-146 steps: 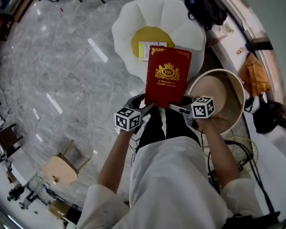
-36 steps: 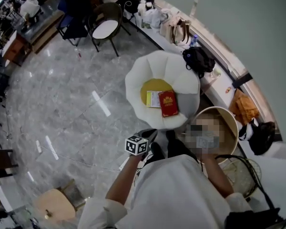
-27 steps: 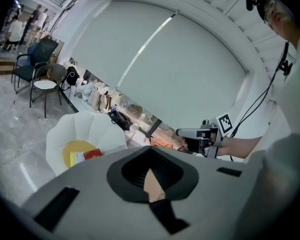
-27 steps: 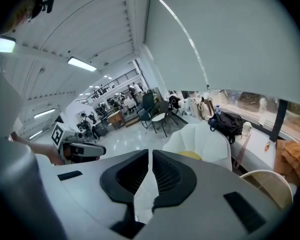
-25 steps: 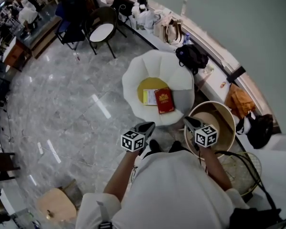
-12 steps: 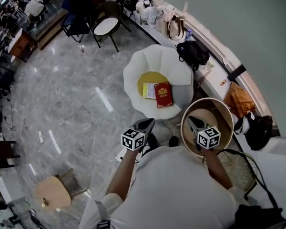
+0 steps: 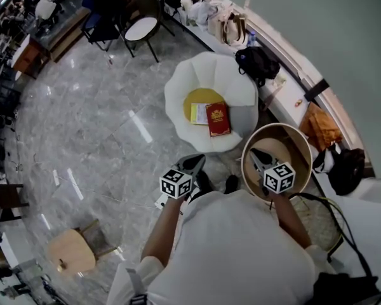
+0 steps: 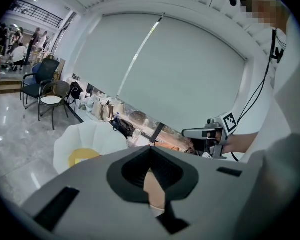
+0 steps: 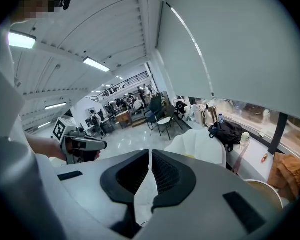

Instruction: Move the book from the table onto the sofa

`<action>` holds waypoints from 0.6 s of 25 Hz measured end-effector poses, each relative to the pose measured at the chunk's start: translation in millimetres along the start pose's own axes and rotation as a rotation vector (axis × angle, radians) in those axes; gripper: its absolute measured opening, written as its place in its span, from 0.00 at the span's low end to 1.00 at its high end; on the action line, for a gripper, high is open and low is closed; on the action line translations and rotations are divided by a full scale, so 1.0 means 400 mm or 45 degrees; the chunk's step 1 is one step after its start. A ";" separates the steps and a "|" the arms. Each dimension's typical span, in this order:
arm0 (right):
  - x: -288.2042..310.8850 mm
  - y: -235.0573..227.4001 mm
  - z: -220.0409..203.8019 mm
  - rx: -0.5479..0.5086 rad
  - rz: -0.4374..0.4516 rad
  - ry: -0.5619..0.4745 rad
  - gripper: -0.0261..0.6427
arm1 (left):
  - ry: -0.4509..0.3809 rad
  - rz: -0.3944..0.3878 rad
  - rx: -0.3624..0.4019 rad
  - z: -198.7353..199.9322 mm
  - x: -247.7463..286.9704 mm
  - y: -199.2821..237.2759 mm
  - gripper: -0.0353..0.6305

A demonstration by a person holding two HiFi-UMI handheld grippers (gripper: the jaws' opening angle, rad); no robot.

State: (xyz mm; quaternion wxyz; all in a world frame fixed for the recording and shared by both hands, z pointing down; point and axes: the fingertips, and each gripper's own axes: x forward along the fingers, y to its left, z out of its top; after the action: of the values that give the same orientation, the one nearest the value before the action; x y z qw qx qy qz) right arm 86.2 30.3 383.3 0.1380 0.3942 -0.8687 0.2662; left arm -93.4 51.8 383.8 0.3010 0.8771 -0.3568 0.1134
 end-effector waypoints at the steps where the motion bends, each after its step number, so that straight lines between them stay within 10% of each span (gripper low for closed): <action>1: 0.000 0.002 0.003 0.000 -0.001 -0.004 0.11 | 0.000 0.000 -0.001 0.000 -0.002 0.001 0.06; 15: -0.009 -0.019 0.007 0.023 -0.041 -0.025 0.11 | 0.017 -0.007 0.000 -0.005 0.004 0.022 0.06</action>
State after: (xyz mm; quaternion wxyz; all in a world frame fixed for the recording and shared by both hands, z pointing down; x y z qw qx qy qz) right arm 94.3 26.8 382.2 0.1303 0.4119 -0.8611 0.2679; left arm -98.4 47.3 390.1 0.3038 0.8772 -0.3525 0.1183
